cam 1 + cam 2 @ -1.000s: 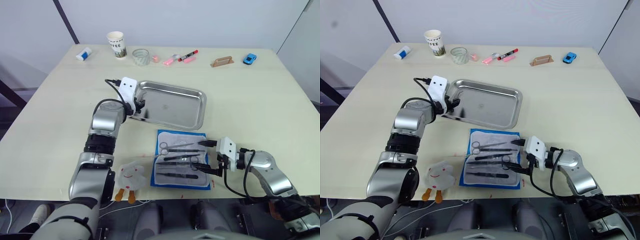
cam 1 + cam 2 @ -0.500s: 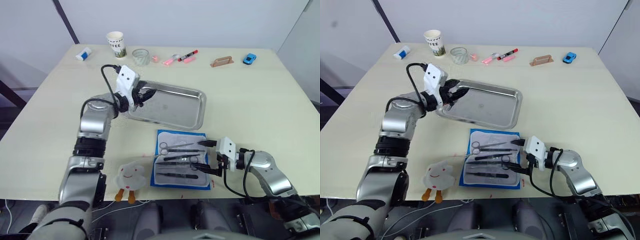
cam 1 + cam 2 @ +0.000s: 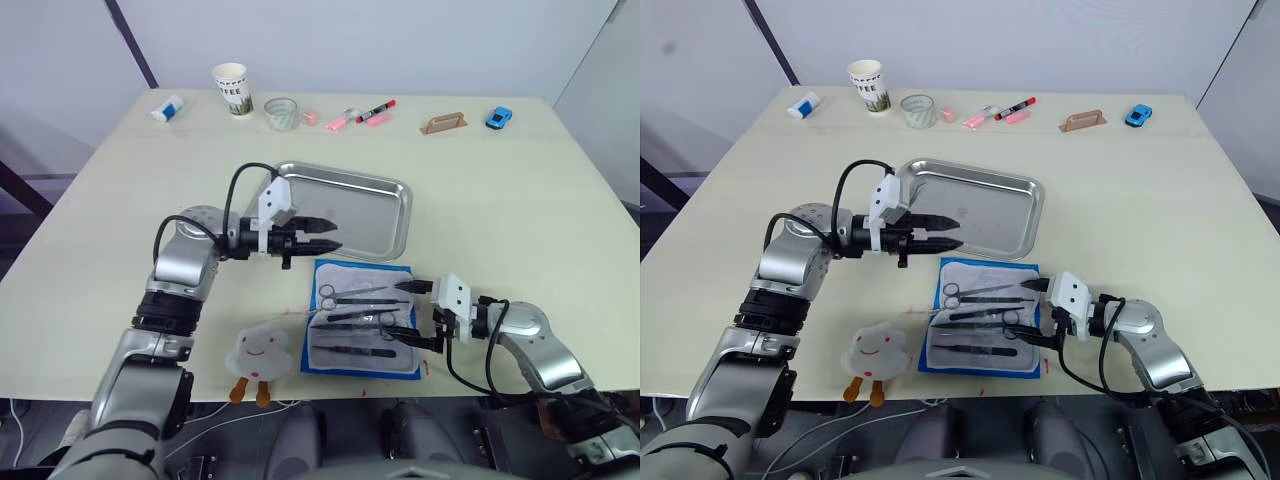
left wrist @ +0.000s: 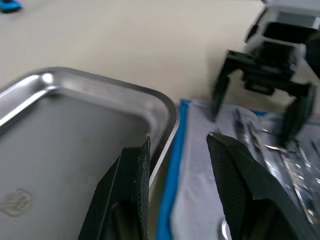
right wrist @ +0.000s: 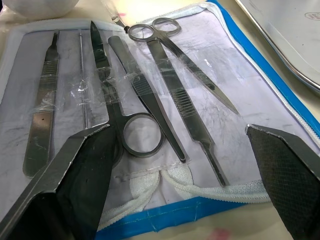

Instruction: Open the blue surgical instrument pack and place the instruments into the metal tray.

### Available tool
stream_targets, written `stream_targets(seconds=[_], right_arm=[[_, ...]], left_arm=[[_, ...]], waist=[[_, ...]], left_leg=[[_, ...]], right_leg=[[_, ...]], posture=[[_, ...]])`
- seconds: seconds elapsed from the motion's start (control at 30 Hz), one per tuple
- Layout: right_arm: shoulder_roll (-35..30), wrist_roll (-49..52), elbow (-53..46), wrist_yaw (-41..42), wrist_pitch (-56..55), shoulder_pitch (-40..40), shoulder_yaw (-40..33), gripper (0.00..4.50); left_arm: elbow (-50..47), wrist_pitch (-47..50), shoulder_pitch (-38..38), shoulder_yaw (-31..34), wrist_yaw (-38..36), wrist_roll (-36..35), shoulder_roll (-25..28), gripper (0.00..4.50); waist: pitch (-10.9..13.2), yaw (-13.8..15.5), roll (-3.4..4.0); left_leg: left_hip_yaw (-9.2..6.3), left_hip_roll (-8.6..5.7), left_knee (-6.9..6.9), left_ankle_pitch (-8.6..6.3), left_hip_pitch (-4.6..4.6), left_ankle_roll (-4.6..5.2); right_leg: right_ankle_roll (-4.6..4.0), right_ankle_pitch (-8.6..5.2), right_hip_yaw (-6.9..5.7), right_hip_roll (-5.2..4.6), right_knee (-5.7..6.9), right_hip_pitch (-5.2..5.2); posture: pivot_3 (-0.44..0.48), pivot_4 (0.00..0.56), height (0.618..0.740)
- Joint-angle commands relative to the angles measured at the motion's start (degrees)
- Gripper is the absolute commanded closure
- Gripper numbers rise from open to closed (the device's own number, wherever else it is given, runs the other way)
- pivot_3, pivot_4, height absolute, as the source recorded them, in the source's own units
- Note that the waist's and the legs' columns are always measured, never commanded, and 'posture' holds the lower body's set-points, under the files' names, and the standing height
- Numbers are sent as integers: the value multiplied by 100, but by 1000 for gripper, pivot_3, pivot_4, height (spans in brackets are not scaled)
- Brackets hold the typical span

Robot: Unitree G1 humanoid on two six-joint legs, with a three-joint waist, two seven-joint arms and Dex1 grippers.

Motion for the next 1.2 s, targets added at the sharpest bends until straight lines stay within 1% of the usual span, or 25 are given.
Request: stream_targets(seconds=[0.03,0.07,0.1,0.47,0.6,0.77,0.93,1.2], right_arm=[[-15,-597,556,-229,205,202,360,0],[-14,-598,557,-233,202,205,359,0],[-12,-600,556,-241,198,209,355,0],[-11,-585,482,-291,214,301,350,0],[-8,-586,474,-296,220,303,360,0],[-10,-590,491,-294,214,301,361,0],[-5,-589,500,-295,211,302,361,0],[10,-594,499,-314,214,309,367,0]], left_arm=[[-2,-48,-18,-64,-222,-9,23,3160],[13,-54,-19,-94,-247,14,19,3237],[31,-90,-9,-143,-217,88,5,3485],[-377,158,450,-510,111,428,-56,3485],[-343,126,527,-553,362,568,-183,3485],[-482,232,593,-590,446,572,-232,3485],[-462,18,648,-720,540,775,-217,3485],[-514,-68,701,-849,642,1005,-221,3485]], waist=[[0,0,0],[0,0,0],[0,0,0],[0,2,0],[-1,3,0],[-1,3,0],[-1,3,0],[-4,3,0]], left_leg=[[0,0,0,0,0,0],[0,0,0,0,0,0],[0,0,0,0,0,0],[-2,2,0,0,1,0],[-2,2,0,0,1,0],[-2,2,0,0,2,0],[-2,3,0,0,2,0],[0,3,-1,0,3,0]], right_leg=[[0,0,0,0,0,0],[0,0,0,0,0,0],[0,0,0,0,0,0],[-2,-1,-1,2,1,0],[-2,-1,0,1,1,0],[-2,-1,0,2,1,0],[-2,-1,1,2,1,0],[-2,-1,2,2,1,1]], posture=[[0,150,728],[0,150,728],[0,150,728],[0,150,728],[0,150,728],[0,150,728],[0,150,728],[0,150,728]])
